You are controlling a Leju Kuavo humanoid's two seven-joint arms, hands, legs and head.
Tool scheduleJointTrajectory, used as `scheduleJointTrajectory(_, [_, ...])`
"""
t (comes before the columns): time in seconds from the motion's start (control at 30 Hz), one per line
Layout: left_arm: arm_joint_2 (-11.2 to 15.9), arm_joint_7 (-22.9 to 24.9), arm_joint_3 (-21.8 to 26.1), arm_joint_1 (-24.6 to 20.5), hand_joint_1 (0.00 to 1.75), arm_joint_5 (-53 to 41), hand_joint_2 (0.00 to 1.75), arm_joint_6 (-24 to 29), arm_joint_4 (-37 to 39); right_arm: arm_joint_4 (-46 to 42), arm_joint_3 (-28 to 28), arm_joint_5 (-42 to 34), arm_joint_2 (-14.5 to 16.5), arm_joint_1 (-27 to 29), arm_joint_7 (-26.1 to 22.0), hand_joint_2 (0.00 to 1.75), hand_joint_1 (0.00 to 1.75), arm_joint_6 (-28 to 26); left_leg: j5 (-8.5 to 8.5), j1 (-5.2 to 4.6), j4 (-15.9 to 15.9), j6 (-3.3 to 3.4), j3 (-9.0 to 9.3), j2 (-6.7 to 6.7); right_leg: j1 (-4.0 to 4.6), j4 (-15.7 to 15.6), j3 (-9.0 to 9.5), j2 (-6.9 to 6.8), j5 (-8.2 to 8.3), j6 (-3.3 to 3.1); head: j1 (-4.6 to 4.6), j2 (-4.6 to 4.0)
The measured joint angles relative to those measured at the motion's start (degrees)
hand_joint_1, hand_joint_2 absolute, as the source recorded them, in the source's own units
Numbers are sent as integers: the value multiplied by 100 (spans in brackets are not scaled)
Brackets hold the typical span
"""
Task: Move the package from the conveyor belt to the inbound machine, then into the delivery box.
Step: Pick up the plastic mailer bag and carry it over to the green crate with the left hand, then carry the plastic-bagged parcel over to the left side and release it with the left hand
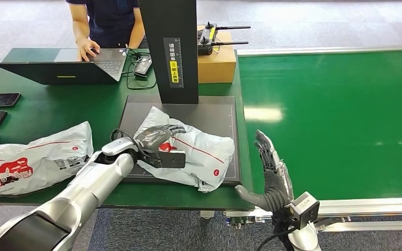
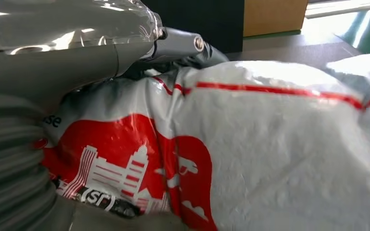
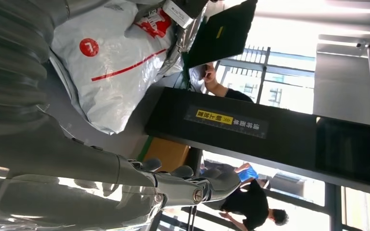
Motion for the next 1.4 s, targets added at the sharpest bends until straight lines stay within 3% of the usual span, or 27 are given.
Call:
scheduleJointTrajectory(0.43, [237,-299,220,5,175,916,175,564,-25,-78,-67,120,0,215,-1,175,0,-34,2,0,0,-4,-2,1,0,2,-3,2,-1,-1,1,0])
scheduleJointTrajectory(0.67, [738,-413,624,454,175,1689,175,1035,-787,-248,-165,126,2,447,-1,175,0,31,2,2,-2,-5,-6,8,3,3,-14,11,-2,-5,-1,0])
scheduleJointTrajectory(0.8, [1000,-531,1040,742,175,2202,175,1104,-1475,-415,-240,146,5,646,-1,175,0,-29,2,4,-2,-6,-14,5,6,3,-19,6,-5,-7,-1,0])
scheduleJointTrajectory(1.17, [1399,-849,2533,1239,175,3471,175,1257,-3065,-906,-418,184,21,1241,-1,175,0,-220,1,4,-2,-7,-26,8,6,4,-31,11,-5,-7,1,0])
scheduleJointTrajectory(1.4, [1614,-694,3663,1172,175,3363,175,1970,-3361,-1126,-505,334,131,1354,-1,175,0,-156,3,11,-3,-11,-25,15,14,5,-35,19,-1,-16,0,0])
